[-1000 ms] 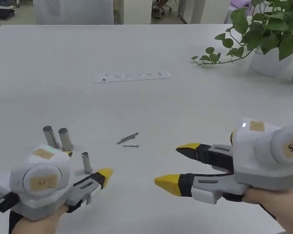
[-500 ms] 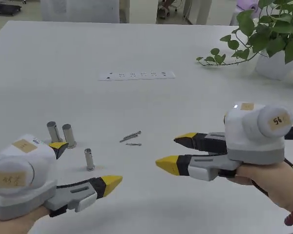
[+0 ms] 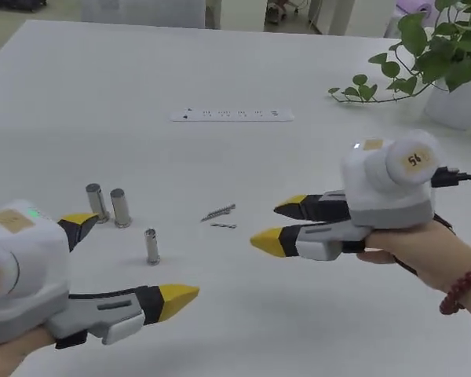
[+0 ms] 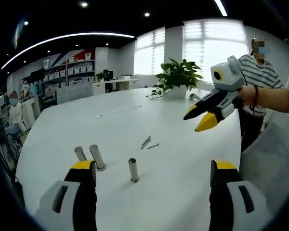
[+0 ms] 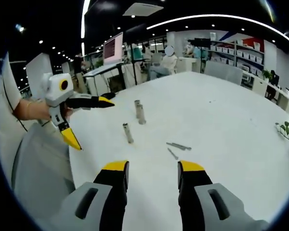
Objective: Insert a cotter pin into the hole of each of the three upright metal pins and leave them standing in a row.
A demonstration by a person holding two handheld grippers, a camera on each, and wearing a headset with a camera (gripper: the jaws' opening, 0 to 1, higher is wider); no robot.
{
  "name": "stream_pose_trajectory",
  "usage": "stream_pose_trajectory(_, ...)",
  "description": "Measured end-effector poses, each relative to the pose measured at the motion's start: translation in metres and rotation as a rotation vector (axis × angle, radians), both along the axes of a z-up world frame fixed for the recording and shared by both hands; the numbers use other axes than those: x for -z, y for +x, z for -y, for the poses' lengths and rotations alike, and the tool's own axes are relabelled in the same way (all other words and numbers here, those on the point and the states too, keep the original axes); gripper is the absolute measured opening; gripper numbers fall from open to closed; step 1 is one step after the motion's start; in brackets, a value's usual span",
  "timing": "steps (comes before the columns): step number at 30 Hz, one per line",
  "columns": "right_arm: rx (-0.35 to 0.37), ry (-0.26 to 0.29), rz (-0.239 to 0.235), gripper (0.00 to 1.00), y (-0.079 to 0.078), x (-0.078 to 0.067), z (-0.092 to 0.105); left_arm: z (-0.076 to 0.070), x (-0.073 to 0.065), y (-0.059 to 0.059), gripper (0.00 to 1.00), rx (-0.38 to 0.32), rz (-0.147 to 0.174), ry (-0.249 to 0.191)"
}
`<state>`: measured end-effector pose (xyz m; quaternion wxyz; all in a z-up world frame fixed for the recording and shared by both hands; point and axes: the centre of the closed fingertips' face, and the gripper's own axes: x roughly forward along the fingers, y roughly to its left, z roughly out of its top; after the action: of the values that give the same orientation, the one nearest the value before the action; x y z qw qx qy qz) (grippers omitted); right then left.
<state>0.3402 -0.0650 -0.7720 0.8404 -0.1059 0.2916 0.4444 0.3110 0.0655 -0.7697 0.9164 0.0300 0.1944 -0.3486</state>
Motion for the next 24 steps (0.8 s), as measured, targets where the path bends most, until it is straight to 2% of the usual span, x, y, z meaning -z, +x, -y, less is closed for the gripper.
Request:
stream_pose_trajectory(5, -0.040, -0.038, -0.005, 0.41, 0.009, 0.006, -0.005, -0.006, -0.001, -0.005, 0.99, -0.001, 0.006, 0.018)
stream_pose_trajectory(9, -0.070, -0.074, -0.005, 0.39, 0.017, 0.011, -0.010, -0.012, -0.003, -0.008, 0.99, -0.009, 0.010, 0.006)
stream_pose_trajectory(12, -0.091, -0.095, -0.010, 0.37, 0.023, 0.014, -0.014, -0.016, -0.003, -0.009, 0.99, -0.010, 0.014, 0.018)
stream_pose_trajectory(15, -0.101, -0.112, -0.013, 0.36, 0.027, 0.018, -0.016, -0.020, -0.002, -0.012, 0.97, -0.018, 0.005, 0.004)
stream_pose_trajectory(24, -0.139, -0.166, -0.050, 0.32, 0.035, 0.039, -0.023, -0.032, -0.004, -0.019, 0.94, -0.054, 0.019, -0.032)
